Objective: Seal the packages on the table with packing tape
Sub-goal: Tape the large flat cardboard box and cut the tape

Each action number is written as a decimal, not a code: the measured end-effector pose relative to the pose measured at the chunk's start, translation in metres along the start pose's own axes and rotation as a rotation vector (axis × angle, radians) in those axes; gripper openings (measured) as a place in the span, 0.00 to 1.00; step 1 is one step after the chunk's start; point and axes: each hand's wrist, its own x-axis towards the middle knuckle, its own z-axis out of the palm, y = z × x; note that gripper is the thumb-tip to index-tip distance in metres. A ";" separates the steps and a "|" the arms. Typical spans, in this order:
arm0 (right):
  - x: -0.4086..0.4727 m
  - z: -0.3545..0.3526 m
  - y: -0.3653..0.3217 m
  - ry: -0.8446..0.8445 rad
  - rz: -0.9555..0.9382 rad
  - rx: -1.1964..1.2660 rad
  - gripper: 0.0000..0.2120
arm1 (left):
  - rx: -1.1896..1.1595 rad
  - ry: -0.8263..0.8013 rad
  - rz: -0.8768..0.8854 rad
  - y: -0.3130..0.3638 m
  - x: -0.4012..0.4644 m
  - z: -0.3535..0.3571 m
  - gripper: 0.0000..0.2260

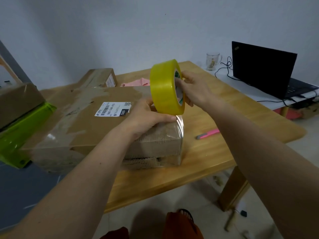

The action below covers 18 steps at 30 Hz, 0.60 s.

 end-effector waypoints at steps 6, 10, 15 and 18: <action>-0.005 -0.011 0.000 0.044 -0.077 -0.040 0.06 | -0.147 -0.151 0.010 0.007 0.001 -0.001 0.20; -0.007 -0.016 0.000 0.071 -0.035 0.000 0.11 | -0.284 -0.156 0.035 0.007 0.004 0.004 0.18; -0.008 -0.020 -0.002 0.026 0.013 0.047 0.12 | -0.402 -0.189 0.016 0.007 0.005 0.010 0.17; -0.011 -0.027 0.006 0.017 0.071 0.121 0.16 | -0.499 -0.161 -0.018 0.008 0.006 0.012 0.17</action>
